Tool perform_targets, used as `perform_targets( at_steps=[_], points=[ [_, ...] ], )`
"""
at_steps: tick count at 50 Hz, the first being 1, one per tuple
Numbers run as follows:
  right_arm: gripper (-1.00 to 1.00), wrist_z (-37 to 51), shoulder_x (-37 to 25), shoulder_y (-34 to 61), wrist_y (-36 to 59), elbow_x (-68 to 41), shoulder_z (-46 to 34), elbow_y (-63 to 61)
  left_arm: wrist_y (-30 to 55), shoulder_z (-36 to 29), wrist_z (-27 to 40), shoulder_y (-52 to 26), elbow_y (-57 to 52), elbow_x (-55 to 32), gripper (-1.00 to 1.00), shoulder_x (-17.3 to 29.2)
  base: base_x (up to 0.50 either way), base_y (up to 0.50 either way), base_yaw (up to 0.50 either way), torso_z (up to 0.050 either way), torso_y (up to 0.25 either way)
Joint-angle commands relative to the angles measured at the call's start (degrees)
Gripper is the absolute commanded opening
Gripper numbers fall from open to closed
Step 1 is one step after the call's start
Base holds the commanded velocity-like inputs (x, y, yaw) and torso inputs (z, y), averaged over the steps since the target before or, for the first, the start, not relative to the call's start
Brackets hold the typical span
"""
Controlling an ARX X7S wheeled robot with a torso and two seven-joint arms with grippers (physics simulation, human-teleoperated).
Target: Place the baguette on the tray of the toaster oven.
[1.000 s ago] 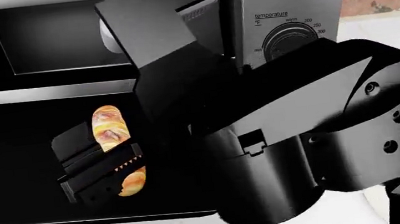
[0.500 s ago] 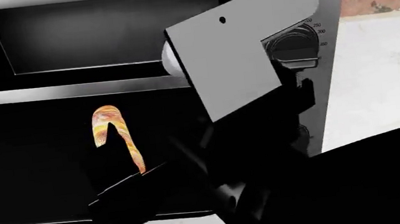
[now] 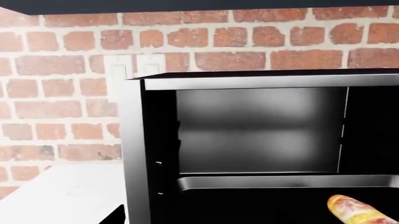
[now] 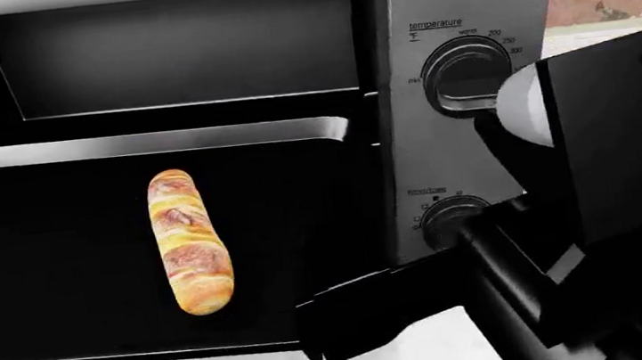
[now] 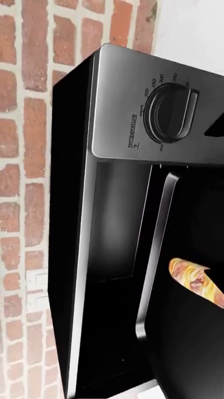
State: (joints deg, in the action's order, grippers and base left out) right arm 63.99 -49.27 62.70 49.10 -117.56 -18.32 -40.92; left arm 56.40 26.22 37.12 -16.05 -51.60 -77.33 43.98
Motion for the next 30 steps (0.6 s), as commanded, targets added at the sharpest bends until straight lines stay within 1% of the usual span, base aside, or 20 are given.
perform_targets(
  at_steps=[1,5,8,9,11,12,14,16,23,26,28,30],
  points=[
    [1.0,-1.3,-7.1,-5.8,-2.2,1.2,6.4,-2.0,0.1,-3.0,0.4,-2.0,0.7,1.3,1.0,-0.5,0.0,0.0,0.0,0.0,0.0],
    [1.0,-3.7,-9.1,-8.5,-1.8,3.8,8.6,-1.5,-0.4,-1.8,-0.9,0.4,0.2,2.2,1.0,-0.7,0.0,0.0,0.0,0.0,0.0],
    [1.0,-4.5,-9.9,-10.0,-2.2,4.3,9.9,-1.5,-0.2,-3.2,0.2,-1.0,0.3,2.3,1.0,-1.2,0.0,0.0,0.0,0.0,0.0],
    [1.0,-4.9,-10.1,-10.7,-2.5,4.7,10.4,-1.6,-0.5,-2.1,-0.2,0.3,-0.2,2.1,1.0,-1.1,0.0,0.0,0.0,0.0,0.0],
    [1.0,-4.9,-10.2,-11.0,-2.4,4.9,10.4,-1.8,-0.3,-2.7,0.0,0.2,-0.5,2.5,1.0,-1.2,0.0,0.0,0.0,0.0,0.0],
    [1.0,-5.2,-10.2,-11.4,-2.4,5.6,10.7,-1.8,-0.5,-1.4,0.0,1.1,-0.8,1.6,1.0,-0.8,0.0,0.0,0.0,0.0,0.0],
    [1.0,-4.7,-9.8,-12.1,-3.2,5.8,11.1,-2.1,-0.4,-1.6,0.8,0.7,-1.0,1.2,1.0,-0.6,0.0,0.0,0.0,0.0,0.0],
    [1.0,-2.8,-10.1,-9.9,-0.7,7.5,8.8,-2.5,-0.5,-0.5,0.9,1.0,-1.1,0.0,1.0,0.1,0.0,0.0,0.0,0.0,0.0],
    [1.0,-0.3,-10.9,-5.5,-1.3,3.9,8.6,-1.5,-0.2,-2.2,3.8,-3.6,-0.4,-3.0,1.0,1.6,0.0,0.0,0.0,0.0,0.0],
    [1.0,-0.5,-10.4,-5.6,-1.5,4.3,8.6,-1.4,-0.6,-0.5,4.1,-3.0,-0.6,-4.7,1.0,2.6,0.0,0.0,0.0,0.0,0.0],
    [1.0,-0.8,-10.1,-5.5,-1.3,4.4,8.2,-1.3,-0.4,-1.6,5.2,-4.8,-0.2,-5.6,1.0,3.1,0.0,0.0,0.0,0.0,0.0],
    [1.0,-0.8,-10.1,-4.9,-1.5,3.8,8.3,-1.2,-0.5,-3.3,7.6,-8.2,0.6,-7.6,1.0,3.7,0.0,0.0,0.0,0.0,0.0]
  ],
)
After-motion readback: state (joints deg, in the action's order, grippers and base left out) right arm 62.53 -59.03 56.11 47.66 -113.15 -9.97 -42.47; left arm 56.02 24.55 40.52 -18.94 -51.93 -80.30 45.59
